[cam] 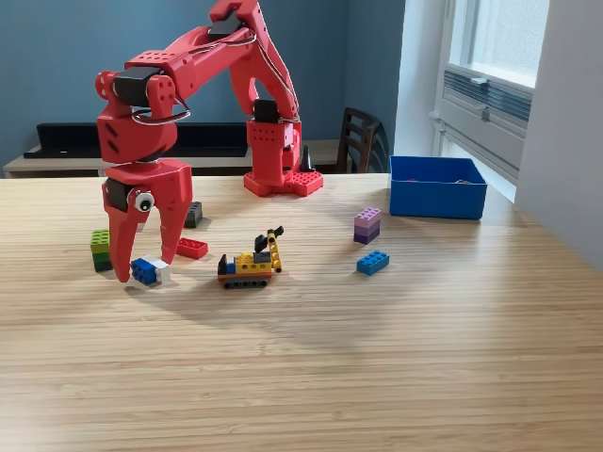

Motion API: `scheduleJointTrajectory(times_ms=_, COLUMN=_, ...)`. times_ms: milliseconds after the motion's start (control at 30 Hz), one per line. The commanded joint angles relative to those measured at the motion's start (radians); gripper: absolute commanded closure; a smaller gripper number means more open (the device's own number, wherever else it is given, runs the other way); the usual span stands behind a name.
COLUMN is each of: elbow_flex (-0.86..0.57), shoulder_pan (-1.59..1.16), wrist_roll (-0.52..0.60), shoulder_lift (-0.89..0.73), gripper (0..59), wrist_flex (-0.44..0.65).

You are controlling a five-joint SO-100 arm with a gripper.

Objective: Grasp a lego block and put it in the bin.

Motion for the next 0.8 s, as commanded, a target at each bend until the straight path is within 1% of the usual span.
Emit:
scheduleJointTrajectory(times_ms=33, elbow_flex=-0.092, shoulder_pan=0.014, wrist_roll=0.015, shoulder_lift=0.012, gripper=42.9, wrist_flex=0.015)
scheduleJointTrajectory(times_ms=333, elbow_flex=-0.133, shoulder_pan=0.031, wrist_roll=0.040, shoulder_lift=-0.011, gripper=54.9, wrist_flex=0.025)
scheduleJointTrajectory(times_ms=367, elbow_flex=-0.133, shoulder_pan=0.031, wrist_roll=0.040, shoulder_lift=-0.011, gripper=57.5, wrist_flex=0.025)
scheduleJointTrajectory(times_ms=400, elbow_flex=-0.137, shoulder_pan=0.032, wrist_roll=0.043, shoulder_lift=-0.011, gripper=58.6, wrist_flex=0.028)
scheduleJointTrajectory(times_ms=600, elbow_flex=-0.167, shoulder_pan=0.037, wrist_roll=0.049, shoulder_lift=0.000, gripper=58.6, wrist_flex=0.080)
scheduleJointTrajectory(times_ms=733, elbow_flex=-0.130, shoulder_pan=0.032, wrist_roll=0.043, shoulder_lift=0.005, gripper=58.6, wrist_flex=0.089)
scheduleJointTrajectory(times_ms=800, elbow_flex=-0.126, shoulder_pan=0.025, wrist_roll=0.040, shoulder_lift=0.006, gripper=58.6, wrist_flex=0.114)
